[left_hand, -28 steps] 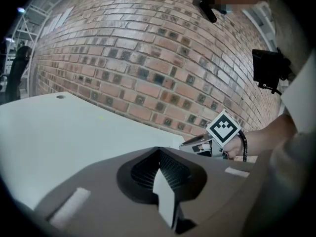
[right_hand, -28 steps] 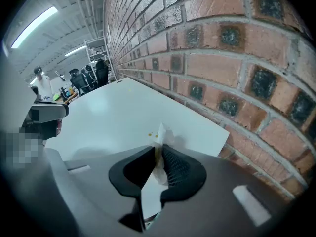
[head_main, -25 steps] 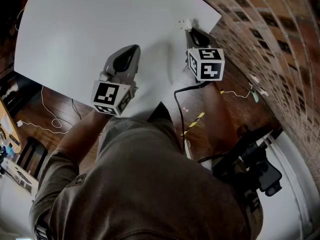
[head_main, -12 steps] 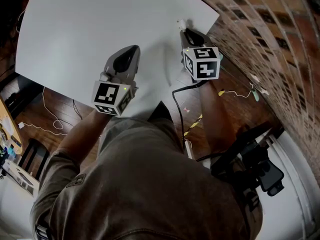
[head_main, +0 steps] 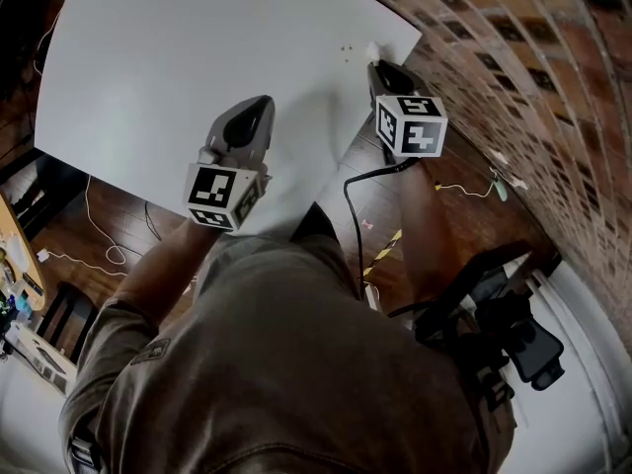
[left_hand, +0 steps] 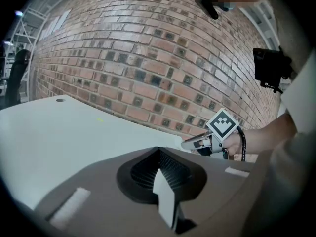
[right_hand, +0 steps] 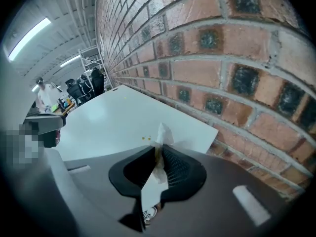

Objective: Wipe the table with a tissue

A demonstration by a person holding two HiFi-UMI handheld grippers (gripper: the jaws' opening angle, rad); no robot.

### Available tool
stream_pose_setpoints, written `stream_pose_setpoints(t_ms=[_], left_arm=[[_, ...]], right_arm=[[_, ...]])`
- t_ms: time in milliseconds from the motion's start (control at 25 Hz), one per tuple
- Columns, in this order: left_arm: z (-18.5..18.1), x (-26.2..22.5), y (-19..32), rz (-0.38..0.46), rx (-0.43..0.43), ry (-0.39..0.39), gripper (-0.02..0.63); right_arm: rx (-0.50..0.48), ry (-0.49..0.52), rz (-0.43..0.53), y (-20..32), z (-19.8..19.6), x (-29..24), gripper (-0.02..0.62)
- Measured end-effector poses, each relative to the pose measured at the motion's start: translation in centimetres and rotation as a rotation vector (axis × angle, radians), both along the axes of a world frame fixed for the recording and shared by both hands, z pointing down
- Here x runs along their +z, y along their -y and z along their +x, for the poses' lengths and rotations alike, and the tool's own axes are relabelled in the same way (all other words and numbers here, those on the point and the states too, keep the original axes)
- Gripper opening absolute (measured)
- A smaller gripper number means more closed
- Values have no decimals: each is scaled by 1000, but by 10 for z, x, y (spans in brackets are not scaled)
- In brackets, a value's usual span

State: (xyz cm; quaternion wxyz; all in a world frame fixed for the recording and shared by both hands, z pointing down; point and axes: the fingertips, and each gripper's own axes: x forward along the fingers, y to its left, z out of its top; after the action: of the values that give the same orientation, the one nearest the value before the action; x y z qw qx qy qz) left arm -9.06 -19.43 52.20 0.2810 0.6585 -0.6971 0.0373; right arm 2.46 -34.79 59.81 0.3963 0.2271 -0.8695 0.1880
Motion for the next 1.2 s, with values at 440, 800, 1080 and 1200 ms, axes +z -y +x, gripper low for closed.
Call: stream_pose_setpoints(t_ms=[440, 800, 1080, 1200], left_arm=[[3, -13, 1, 14, 9, 18, 2], [4, -16, -5, 20, 5, 15, 2], [-2, -16, -10, 18, -14, 18, 2], [-4, -17, -11, 20, -16, 20, 2]], right_arm=[[56, -13, -26, 8, 14, 16, 61], [-8, -15, -39, -12, -6, 15, 61], [-67, -10, -50, -30, -26, 16, 61], [-84, -7, -57, -38, -32, 17, 61]])
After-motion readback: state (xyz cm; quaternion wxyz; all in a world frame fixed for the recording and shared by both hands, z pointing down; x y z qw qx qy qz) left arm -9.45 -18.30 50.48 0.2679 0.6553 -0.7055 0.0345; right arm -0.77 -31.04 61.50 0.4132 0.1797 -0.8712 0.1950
